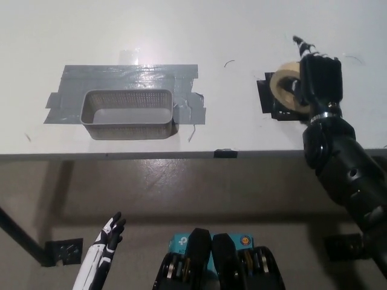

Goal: The robot picks the tape placed on the black area with right hand and places it in the small grey container.

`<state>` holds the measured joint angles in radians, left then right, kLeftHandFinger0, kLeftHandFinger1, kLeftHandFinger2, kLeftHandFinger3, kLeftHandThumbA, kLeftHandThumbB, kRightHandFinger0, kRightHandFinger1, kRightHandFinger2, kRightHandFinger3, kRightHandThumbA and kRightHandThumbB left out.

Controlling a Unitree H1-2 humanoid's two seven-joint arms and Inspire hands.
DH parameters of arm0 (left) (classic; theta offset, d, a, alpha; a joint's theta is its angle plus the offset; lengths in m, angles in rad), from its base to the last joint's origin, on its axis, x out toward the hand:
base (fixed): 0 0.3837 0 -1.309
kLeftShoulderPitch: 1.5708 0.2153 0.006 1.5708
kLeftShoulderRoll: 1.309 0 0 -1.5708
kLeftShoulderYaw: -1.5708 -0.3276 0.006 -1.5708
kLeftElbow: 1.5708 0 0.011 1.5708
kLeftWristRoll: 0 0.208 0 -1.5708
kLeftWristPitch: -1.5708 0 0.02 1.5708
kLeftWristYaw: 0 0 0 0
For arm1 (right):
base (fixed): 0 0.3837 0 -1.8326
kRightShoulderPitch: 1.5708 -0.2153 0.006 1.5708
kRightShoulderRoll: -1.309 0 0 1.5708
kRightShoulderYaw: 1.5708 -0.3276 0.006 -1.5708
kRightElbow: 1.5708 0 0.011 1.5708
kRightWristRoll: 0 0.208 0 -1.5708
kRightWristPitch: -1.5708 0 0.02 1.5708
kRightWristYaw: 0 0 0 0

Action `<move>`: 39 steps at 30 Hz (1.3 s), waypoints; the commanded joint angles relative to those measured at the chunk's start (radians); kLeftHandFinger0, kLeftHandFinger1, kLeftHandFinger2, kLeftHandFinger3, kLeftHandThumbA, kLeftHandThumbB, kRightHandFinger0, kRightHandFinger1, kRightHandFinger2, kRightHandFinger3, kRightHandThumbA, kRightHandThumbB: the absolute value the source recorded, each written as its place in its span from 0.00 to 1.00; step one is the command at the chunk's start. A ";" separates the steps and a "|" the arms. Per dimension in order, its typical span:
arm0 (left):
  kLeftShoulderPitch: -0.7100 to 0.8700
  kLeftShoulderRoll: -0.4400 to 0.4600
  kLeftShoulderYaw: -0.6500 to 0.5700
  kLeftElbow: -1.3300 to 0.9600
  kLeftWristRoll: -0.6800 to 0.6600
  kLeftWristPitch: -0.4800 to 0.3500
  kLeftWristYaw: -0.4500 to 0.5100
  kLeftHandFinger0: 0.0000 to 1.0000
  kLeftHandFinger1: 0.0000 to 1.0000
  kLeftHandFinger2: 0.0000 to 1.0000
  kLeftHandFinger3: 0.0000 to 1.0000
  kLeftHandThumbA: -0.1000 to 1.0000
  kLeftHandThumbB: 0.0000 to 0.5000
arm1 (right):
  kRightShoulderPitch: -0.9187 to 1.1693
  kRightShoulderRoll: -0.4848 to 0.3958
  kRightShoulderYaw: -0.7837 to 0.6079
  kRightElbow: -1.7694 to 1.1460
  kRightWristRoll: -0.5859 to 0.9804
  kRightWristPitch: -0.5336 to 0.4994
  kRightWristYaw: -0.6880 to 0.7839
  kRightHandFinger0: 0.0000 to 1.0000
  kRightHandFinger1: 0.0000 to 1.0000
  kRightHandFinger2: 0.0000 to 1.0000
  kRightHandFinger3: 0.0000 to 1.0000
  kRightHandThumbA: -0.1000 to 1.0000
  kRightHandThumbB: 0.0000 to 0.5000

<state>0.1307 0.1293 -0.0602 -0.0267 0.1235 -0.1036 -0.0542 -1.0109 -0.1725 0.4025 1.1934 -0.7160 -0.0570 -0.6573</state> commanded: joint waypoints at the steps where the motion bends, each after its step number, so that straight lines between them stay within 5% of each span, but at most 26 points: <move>1: 0.009 0.011 -0.004 -0.028 -0.004 -0.032 -0.012 1.00 1.00 1.00 1.00 1.00 0.18 | -0.123 0.030 0.004 -0.072 0.005 -0.070 -0.070 0.00 0.38 0.73 0.89 0.00 0.22; 4: 0.017 0.010 -0.005 -0.029 -0.005 -0.030 -0.015 1.00 1.00 1.00 1.00 1.00 0.18 | -0.149 0.058 0.008 -0.090 0.002 -0.055 -0.056 0.02 0.41 0.76 0.91 0.09 0.22; 6: 0.015 0.008 -0.005 -0.027 -0.003 -0.028 -0.014 1.00 1.00 1.00 1.00 1.00 0.19 | -0.169 0.077 0.018 -0.089 -0.011 -0.046 -0.075 0.00 0.38 0.72 0.83 0.03 0.30; 7: 0.015 0.006 -0.004 -0.029 -0.003 -0.023 -0.015 1.00 1.00 1.00 1.00 1.00 0.19 | -0.183 0.092 0.025 -0.083 -0.017 -0.054 -0.093 0.00 0.35 0.69 0.78 0.01 0.33; 9: 0.013 0.001 -0.003 -0.027 -0.010 -0.021 -0.014 1.00 1.00 1.00 1.00 1.00 0.20 | -0.212 0.124 0.029 -0.078 -0.007 -0.041 -0.051 0.00 0.21 0.56 0.69 0.04 0.25; 14: 0.016 0.003 -0.010 -0.030 0.000 -0.022 -0.017 1.00 1.00 1.00 1.00 1.00 0.21 | -0.258 0.203 0.050 -0.019 -0.006 -0.019 -0.041 0.00 0.20 0.56 0.72 0.04 0.28; 15: 0.018 0.003 -0.011 -0.034 -0.005 -0.022 -0.021 1.00 1.00 1.00 1.00 1.00 0.20 | -0.263 0.218 0.054 -0.010 -0.006 -0.005 -0.033 0.00 0.17 0.53 0.64 0.06 0.29; 20: 0.009 0.004 -0.026 -0.041 0.007 -0.025 -0.024 1.00 1.00 1.00 1.00 1.00 0.16 | -0.303 0.299 0.079 0.063 0.000 0.039 0.000 0.00 0.22 0.57 0.62 0.10 0.22; 23: 0.005 0.001 -0.035 -0.050 0.016 -0.014 -0.021 1.00 1.00 1.00 1.00 1.00 0.17 | -0.309 0.322 0.098 0.099 -0.005 0.035 -0.016 0.00 0.21 0.55 0.60 0.10 0.31; 25: -0.015 0.001 -0.035 -0.048 0.012 -0.005 -0.021 1.00 1.00 1.00 1.00 1.00 0.18 | -0.330 0.344 0.103 0.125 0.002 0.047 0.014 0.00 0.21 0.57 0.47 0.12 0.34; 26: -0.008 0.000 -0.037 -0.051 0.010 -0.002 -0.022 1.00 1.00 1.00 1.00 1.00 0.20 | -0.329 0.360 0.112 0.135 -0.001 0.052 0.019 0.00 0.22 0.58 0.46 0.11 0.26; 28: -0.002 -0.003 -0.044 -0.065 0.020 0.015 -0.025 1.00 1.00 1.00 1.00 1.00 0.19 | -0.327 0.379 0.120 0.146 0.001 0.053 0.018 0.00 0.22 0.58 0.49 0.11 0.16; 31: 0.001 0.001 -0.056 -0.074 0.034 0.026 -0.028 1.00 1.00 1.00 1.00 1.00 0.23 | -0.320 0.402 0.123 0.163 0.010 0.032 0.023 0.00 0.25 0.63 0.64 0.01 0.22; 33: 0.007 -0.001 -0.058 -0.077 0.026 0.030 -0.030 1.00 1.00 1.00 1.00 1.00 0.22 | -0.315 0.415 0.129 0.174 0.008 0.033 0.026 0.00 0.22 0.58 0.55 0.01 0.24; 39: 0.006 -0.003 -0.067 -0.072 0.030 0.022 -0.029 1.00 1.00 1.00 1.00 1.00 0.25 | -0.307 0.442 0.140 0.203 0.013 0.037 0.044 0.00 0.19 0.60 0.66 0.00 0.24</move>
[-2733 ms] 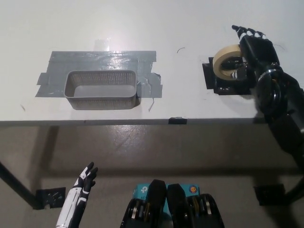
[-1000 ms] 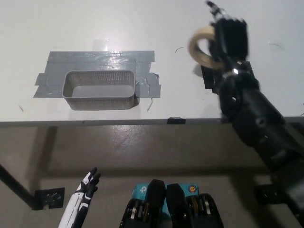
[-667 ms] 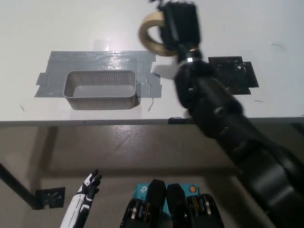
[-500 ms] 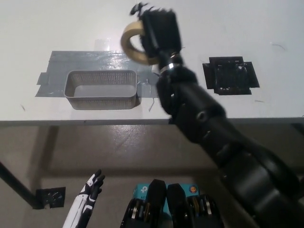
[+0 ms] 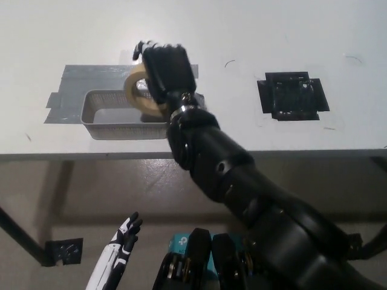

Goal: The robot picks the tape placed on the black area with right hand and places it in the small grey container.

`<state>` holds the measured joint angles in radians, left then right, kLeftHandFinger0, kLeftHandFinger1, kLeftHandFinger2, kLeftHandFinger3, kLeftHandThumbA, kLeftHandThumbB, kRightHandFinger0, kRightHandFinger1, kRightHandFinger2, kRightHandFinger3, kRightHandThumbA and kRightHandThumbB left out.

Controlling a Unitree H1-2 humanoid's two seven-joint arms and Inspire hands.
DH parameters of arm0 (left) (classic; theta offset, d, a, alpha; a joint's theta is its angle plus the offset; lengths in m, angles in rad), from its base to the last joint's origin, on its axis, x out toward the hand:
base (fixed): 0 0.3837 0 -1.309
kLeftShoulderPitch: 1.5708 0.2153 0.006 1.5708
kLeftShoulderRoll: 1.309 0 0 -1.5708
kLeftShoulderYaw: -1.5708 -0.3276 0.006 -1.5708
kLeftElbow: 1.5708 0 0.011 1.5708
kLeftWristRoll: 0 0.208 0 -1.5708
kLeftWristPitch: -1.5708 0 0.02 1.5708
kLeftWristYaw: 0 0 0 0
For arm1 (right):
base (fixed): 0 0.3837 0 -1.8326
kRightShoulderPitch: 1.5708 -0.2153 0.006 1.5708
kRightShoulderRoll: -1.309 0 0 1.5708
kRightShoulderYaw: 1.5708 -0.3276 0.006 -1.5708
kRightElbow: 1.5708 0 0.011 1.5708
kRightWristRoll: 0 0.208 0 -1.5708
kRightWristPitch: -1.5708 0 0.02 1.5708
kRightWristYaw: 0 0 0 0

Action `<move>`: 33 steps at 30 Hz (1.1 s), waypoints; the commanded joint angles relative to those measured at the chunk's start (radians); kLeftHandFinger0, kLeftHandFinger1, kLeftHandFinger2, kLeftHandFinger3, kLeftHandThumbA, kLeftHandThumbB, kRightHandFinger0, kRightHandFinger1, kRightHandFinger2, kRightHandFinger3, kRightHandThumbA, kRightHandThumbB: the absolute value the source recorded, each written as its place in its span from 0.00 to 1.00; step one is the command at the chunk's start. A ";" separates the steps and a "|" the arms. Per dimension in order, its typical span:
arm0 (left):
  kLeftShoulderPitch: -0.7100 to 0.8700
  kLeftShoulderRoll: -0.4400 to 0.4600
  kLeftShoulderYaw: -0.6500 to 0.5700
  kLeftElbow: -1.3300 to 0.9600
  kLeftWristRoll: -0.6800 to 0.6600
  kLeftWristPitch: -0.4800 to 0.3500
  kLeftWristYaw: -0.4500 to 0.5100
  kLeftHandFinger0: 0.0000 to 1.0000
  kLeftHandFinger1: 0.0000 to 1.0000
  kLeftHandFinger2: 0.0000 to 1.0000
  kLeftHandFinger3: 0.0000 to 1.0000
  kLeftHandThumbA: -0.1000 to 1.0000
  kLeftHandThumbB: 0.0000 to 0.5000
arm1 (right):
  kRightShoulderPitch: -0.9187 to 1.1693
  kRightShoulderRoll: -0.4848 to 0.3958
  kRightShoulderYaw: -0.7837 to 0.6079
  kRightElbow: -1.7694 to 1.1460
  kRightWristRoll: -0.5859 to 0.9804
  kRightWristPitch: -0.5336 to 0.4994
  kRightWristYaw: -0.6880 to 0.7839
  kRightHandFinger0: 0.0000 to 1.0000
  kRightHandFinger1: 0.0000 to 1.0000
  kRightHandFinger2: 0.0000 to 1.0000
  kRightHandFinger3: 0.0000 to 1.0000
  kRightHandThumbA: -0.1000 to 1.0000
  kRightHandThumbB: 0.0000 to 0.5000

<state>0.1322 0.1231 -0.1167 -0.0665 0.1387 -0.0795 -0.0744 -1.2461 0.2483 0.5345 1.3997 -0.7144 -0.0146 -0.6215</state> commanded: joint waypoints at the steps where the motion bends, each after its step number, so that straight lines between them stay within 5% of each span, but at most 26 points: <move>1: 0.003 0.003 -0.013 -0.026 0.017 -0.010 -0.008 1.00 1.00 1.00 1.00 1.00 0.26 | -0.067 0.025 0.007 0.001 0.014 -0.012 0.006 0.00 0.16 0.55 0.58 0.00 0.27; 3: 0.007 0.001 -0.016 -0.029 0.013 -0.011 -0.009 1.00 1.00 1.00 1.00 1.00 0.23 | -0.064 0.029 0.010 0.006 0.013 -0.007 0.023 0.00 0.16 0.56 0.57 0.00 0.21; 6: 0.008 0.000 -0.018 -0.036 0.004 -0.006 -0.011 1.00 1.00 1.00 1.00 1.00 0.20 | -0.066 0.037 0.021 0.012 0.007 0.008 0.044 0.00 0.16 0.57 0.57 0.00 0.26; 9: 0.011 -0.003 -0.018 -0.055 -0.005 0.016 -0.014 1.00 1.00 1.00 1.00 1.00 0.19 | -0.066 0.046 0.031 0.012 0.000 0.002 0.027 0.00 0.09 0.48 0.44 0.07 0.20; 10: 0.008 -0.003 -0.019 -0.057 0.001 0.018 -0.013 1.00 1.00 1.00 1.00 1.00 0.19 | -0.068 0.048 0.038 0.014 -0.005 0.006 0.023 0.00 0.08 0.46 0.57 0.18 0.22; 11: 0.006 -0.003 -0.020 -0.061 0.003 0.022 -0.013 1.00 1.00 1.00 1.00 1.00 0.22 | -0.074 0.052 0.040 0.016 -0.003 0.024 0.052 0.07 0.18 0.60 0.77 0.30 0.27; 12: -0.006 -0.005 -0.017 -0.057 0.001 0.024 -0.012 1.00 1.00 1.00 1.00 1.00 0.23 | -0.088 0.052 0.036 0.017 0.007 0.033 0.092 0.04 0.16 0.61 0.95 0.45 0.32; 13: 0.001 0.000 -0.019 -0.064 0.014 0.022 -0.009 1.00 1.00 1.00 1.00 1.00 0.22 | -0.090 0.055 0.035 0.017 0.013 0.041 0.141 0.05 0.22 0.70 1.00 0.49 0.41; 15: 0.004 0.005 -0.015 -0.070 0.016 0.025 -0.007 1.00 1.00 1.00 1.00 1.00 0.23 | -0.098 0.052 0.029 0.017 0.027 0.036 0.251 0.53 0.73 1.00 1.00 0.52 0.45; 16: 0.002 0.006 -0.012 -0.071 0.008 0.027 -0.009 1.00 1.00 1.00 1.00 1.00 0.23 | -0.103 0.045 0.029 0.019 0.032 0.038 0.330 0.88 1.00 1.00 1.00 0.56 0.53; 17: 0.004 0.006 -0.011 -0.071 0.005 0.023 -0.010 1.00 1.00 1.00 1.00 1.00 0.22 | -0.103 0.040 0.027 0.017 0.036 0.040 0.378 1.00 1.00 1.00 1.00 0.57 0.51; 26: 0.007 0.005 -0.008 -0.071 -0.007 0.012 -0.009 1.00 1.00 1.00 1.00 1.00 0.25 | -0.051 -0.064 0.132 -0.104 -0.032 0.026 0.664 1.00 1.00 1.00 1.00 0.71 0.79; 33: -0.007 0.012 -0.007 -0.064 0.003 0.010 -0.009 1.00 1.00 1.00 1.00 1.00 0.24 | 0.058 -0.267 0.175 -0.643 0.050 0.156 1.107 1.00 1.00 1.00 1.00 0.70 1.00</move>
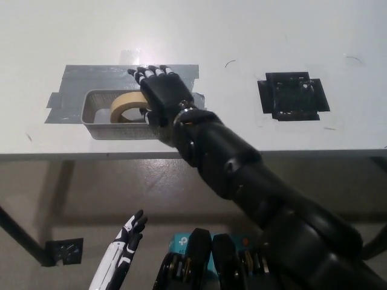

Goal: The robot picks the tape placed on the black area with right hand and places it in the small grey container.

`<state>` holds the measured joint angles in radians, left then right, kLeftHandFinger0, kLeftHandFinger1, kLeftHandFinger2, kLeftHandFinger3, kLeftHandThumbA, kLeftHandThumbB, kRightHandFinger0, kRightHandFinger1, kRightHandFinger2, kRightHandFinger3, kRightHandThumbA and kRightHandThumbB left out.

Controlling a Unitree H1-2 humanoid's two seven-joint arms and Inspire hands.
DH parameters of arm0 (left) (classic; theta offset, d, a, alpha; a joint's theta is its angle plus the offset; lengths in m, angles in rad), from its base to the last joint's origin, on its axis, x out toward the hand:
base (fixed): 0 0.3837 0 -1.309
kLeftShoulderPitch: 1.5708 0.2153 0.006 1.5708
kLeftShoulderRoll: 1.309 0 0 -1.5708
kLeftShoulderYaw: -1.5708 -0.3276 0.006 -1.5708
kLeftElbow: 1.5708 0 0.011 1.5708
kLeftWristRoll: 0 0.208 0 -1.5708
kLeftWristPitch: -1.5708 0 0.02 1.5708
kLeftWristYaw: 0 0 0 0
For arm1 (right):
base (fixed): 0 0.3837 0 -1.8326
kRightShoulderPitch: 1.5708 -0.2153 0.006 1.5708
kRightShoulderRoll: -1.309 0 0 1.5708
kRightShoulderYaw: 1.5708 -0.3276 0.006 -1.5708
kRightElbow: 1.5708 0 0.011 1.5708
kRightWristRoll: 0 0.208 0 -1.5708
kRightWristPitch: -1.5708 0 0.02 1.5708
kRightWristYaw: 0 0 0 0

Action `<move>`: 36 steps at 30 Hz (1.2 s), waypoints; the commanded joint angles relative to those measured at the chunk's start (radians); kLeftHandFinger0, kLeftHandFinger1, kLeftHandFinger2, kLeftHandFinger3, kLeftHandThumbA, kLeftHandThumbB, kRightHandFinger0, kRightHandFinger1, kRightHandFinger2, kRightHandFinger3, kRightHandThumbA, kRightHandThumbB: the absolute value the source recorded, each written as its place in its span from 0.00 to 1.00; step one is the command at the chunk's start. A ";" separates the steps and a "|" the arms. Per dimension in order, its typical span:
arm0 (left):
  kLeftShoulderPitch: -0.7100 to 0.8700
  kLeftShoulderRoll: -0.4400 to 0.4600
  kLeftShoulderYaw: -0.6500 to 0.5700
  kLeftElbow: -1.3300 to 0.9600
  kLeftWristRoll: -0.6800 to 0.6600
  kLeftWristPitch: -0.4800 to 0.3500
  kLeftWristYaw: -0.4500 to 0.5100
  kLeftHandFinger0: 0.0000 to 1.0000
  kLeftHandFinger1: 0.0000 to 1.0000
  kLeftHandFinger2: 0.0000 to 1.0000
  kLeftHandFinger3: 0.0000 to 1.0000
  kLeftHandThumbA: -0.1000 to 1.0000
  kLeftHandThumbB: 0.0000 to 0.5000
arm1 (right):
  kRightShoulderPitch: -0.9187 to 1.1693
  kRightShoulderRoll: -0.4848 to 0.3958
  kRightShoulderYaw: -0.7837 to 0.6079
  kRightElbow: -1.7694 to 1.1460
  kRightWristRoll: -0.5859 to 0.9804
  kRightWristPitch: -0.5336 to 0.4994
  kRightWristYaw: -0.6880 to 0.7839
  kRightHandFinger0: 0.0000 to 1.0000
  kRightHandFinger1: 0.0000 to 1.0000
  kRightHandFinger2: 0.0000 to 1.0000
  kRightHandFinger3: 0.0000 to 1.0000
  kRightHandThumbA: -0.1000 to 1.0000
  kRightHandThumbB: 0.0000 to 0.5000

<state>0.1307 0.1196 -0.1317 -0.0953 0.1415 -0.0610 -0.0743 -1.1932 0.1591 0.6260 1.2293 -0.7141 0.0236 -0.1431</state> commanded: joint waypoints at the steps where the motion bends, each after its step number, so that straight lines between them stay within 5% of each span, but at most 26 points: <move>1: -0.004 0.016 0.010 -0.036 -0.002 -0.008 -0.009 1.00 1.00 1.00 1.00 1.00 0.25 | 0.005 -0.202 0.091 -0.539 0.061 0.147 0.691 1.00 1.00 1.00 1.00 0.71 1.00; 12: -0.035 0.017 0.023 -0.020 -0.026 -0.012 -0.011 1.00 1.00 1.00 1.00 0.99 0.24 | -0.060 -0.438 -0.019 -0.956 0.387 0.311 1.046 1.00 1.00 1.00 1.00 0.82 1.00; 16: -0.041 0.022 0.027 -0.012 -0.024 -0.017 -0.010 1.00 1.00 1.00 1.00 0.99 0.24 | -0.070 -0.518 -0.068 -1.059 0.515 0.437 1.129 1.00 1.00 1.00 1.00 0.73 1.00; 23: -0.041 0.015 0.029 -0.011 -0.017 -0.014 0.000 1.00 1.00 1.00 1.00 0.98 0.22 | -0.038 -0.671 -0.119 -1.217 0.619 0.446 1.205 1.00 1.00 1.00 1.00 0.68 1.00; 28: -0.053 0.018 0.032 -0.003 -0.015 -0.027 0.001 1.00 1.00 1.00 1.00 0.98 0.20 | 0.081 -0.805 -0.269 -1.410 0.758 0.446 1.078 1.00 1.00 1.00 1.00 0.87 1.00; 30: -0.064 0.019 0.036 0.004 -0.007 -0.036 0.009 1.00 1.00 1.00 1.00 0.99 0.18 | 0.188 -0.841 -0.388 -1.514 0.809 0.446 0.959 1.00 1.00 1.00 1.00 1.00 0.84; 33: -0.066 0.022 0.048 0.012 -0.016 -0.044 0.014 1.00 1.00 1.00 1.00 0.99 0.19 | 0.379 -0.838 -0.521 -1.659 0.820 0.446 0.828 1.00 1.00 1.00 1.00 1.00 0.70; 36: -0.058 0.019 0.053 0.020 -0.030 -0.044 0.011 1.00 1.00 1.00 1.00 0.99 0.20 | 0.595 -0.813 -0.608 -1.803 0.842 0.446 0.730 1.00 1.00 1.00 1.00 1.00 0.72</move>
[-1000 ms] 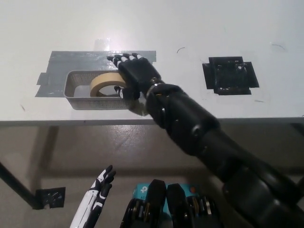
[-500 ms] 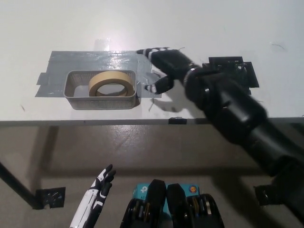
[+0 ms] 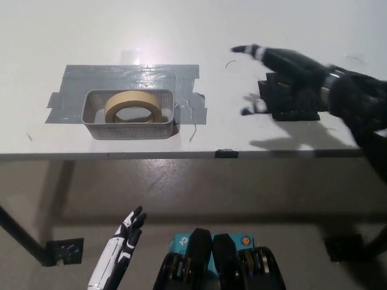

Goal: The robot picks the tape placed on the black area with right hand and places it in the small grey container.

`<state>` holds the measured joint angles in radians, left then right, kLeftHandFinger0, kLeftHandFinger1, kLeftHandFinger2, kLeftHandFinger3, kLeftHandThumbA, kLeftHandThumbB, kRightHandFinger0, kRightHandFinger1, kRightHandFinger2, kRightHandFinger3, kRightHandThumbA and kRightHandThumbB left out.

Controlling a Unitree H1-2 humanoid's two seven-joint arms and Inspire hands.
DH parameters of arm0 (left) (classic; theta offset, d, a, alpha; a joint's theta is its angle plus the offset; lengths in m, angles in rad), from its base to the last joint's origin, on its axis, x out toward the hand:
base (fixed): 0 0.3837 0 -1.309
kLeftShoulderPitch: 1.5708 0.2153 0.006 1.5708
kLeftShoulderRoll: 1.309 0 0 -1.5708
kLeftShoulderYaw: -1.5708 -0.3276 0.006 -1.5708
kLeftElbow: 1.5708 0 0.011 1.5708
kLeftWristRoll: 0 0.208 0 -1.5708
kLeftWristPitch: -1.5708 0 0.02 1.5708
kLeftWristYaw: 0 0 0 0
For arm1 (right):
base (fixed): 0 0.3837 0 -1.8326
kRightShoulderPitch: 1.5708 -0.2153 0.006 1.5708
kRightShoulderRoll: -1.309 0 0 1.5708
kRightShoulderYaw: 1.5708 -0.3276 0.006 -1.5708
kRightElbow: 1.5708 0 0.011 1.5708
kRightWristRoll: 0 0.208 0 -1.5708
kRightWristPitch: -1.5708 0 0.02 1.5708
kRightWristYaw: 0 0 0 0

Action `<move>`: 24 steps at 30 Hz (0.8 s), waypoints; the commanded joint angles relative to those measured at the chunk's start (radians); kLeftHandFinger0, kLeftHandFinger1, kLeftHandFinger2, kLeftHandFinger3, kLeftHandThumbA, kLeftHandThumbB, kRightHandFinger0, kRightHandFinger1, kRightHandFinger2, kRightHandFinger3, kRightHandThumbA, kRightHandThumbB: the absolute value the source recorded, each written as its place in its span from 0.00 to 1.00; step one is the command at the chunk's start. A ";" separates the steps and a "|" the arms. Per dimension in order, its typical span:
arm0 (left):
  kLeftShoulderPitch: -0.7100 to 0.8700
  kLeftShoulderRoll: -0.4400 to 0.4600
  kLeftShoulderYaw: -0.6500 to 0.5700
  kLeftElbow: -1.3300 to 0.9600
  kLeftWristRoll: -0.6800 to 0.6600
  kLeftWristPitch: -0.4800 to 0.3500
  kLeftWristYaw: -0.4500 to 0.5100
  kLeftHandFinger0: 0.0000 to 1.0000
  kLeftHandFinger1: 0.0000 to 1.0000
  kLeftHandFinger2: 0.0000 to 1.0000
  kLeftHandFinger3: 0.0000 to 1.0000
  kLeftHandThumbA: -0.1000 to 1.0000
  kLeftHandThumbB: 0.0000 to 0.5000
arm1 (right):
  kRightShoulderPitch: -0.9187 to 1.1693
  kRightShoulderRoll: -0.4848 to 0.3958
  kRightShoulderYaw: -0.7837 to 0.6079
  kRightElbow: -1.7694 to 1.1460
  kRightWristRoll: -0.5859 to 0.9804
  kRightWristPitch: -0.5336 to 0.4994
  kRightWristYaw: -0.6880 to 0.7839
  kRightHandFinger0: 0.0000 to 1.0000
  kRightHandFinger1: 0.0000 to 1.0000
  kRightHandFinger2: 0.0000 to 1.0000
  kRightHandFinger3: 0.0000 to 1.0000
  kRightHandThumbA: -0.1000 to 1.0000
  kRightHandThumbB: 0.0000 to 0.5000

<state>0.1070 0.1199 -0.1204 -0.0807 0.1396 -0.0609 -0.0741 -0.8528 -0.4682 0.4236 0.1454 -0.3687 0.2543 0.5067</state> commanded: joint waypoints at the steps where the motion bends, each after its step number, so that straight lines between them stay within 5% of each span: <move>1: -0.033 0.019 0.042 0.009 -0.027 -0.046 0.011 1.00 1.00 1.00 1.00 1.00 0.19 | 0.319 -0.165 -0.425 -0.757 0.500 0.216 0.050 1.00 1.00 1.00 1.00 1.00 0.72; 5: -0.040 0.023 0.042 0.035 -0.026 -0.057 0.008 1.00 1.00 1.00 1.00 1.00 0.21 | 0.570 -0.076 -0.432 -0.797 0.485 0.109 -0.038 1.00 1.00 1.00 1.00 1.00 0.63; 6: -0.043 0.023 0.043 0.047 -0.025 -0.055 0.008 1.00 1.00 1.00 1.00 1.00 0.21 | 0.640 -0.040 -0.420 -0.774 0.475 0.037 -0.064 1.00 1.00 1.00 1.00 1.00 0.53; 12: -0.038 0.019 0.050 0.077 -0.031 -0.063 0.003 1.00 1.00 1.00 1.00 1.00 0.20 | 0.794 0.111 -0.418 -0.670 0.462 -0.075 -0.104 1.00 1.00 1.00 1.00 1.00 0.54; 15: -0.035 0.009 0.058 0.084 -0.043 -0.057 0.004 1.00 1.00 1.00 1.00 0.98 0.20 | 0.862 0.215 -0.438 -0.566 0.442 -0.160 -0.143 1.00 1.00 1.00 1.00 1.00 0.46; 18: -0.036 0.012 0.058 0.098 -0.032 -0.080 0.008 1.00 1.00 1.00 1.00 1.00 0.21 | 0.880 0.303 -0.457 -0.418 0.440 -0.241 -0.153 1.00 1.00 1.00 1.00 1.00 0.17; 20: -0.036 0.011 0.060 0.100 -0.028 -0.083 0.013 1.00 1.00 1.00 1.00 1.00 0.20 | 0.885 0.337 -0.467 -0.345 0.418 -0.271 -0.164 1.00 1.00 1.00 1.00 1.00 0.11; 24: -0.044 0.018 0.075 0.100 -0.031 -0.087 0.013 1.00 1.00 1.00 1.00 1.00 0.23 | 0.860 0.386 -0.484 -0.212 0.423 -0.298 -0.166 1.00 1.00 1.00 1.00 1.00 0.22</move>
<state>0.0819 0.1212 -0.0690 0.0252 0.1254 -0.0860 -0.0738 0.0438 -0.1141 -0.0267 -0.1297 -0.0230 0.1100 0.4083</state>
